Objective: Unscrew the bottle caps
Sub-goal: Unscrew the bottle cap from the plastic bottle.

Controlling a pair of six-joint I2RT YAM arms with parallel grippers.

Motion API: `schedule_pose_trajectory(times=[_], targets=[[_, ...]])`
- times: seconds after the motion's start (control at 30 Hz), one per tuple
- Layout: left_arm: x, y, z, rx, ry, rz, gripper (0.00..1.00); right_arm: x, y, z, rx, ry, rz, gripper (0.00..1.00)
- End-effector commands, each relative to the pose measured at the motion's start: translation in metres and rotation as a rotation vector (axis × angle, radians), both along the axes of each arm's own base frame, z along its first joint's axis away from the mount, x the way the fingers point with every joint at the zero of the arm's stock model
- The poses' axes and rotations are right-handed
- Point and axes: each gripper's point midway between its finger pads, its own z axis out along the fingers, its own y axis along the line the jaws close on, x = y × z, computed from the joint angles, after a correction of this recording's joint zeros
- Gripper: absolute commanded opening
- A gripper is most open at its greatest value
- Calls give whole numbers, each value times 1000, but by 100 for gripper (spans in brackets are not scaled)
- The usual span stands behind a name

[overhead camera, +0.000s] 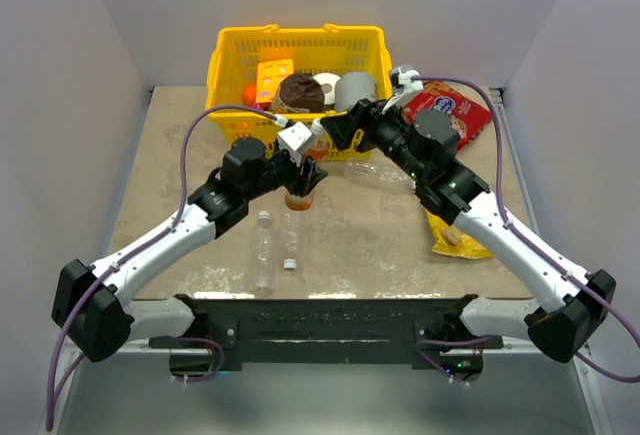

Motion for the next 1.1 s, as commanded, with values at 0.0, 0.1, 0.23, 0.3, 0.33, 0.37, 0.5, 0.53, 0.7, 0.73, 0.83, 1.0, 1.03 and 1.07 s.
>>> schedule_pose_trajectory(times=[0.0,0.1,0.23,0.3,0.33,0.37,0.5,0.53,0.7,0.73,0.83,1.0,1.03,1.07], targets=[[6,-5,21,-39,-44,14,4,1,0,21,29,-44,-11,74],[5,-5,21,-40,-44,11,4,1,10,18,29,-32,34,71],[5,-6,21,-39,-42,7,4,0,19,17,36,-28,78,66],[5,-6,20,-36,-41,6,4,-1,22,15,34,-27,93,64],[5,-7,19,-36,-40,5,4,-1,23,17,39,-31,98,64],[5,-7,19,-35,-38,5,4,-3,25,16,37,-32,108,63],[6,-8,16,-28,-32,5,4,-4,27,17,38,-36,127,62],[6,-8,16,-28,-32,5,4,-3,30,16,37,-30,134,62],[7,-7,15,-26,-32,8,4,-1,34,11,30,-18,145,58],[7,-7,14,-24,-32,9,4,0,34,9,24,-11,145,57],[7,-7,14,-24,-32,10,4,1,37,6,15,-2,151,55],[7,-8,12,-21,-28,9,4,2,37,5,12,-1,150,46],[7,-8,13,-22,-30,10,4,3,37,4,10,-1,148,43],[7,-8,13,-22,-30,10,4,3,37,4,11,-2,146,38]])
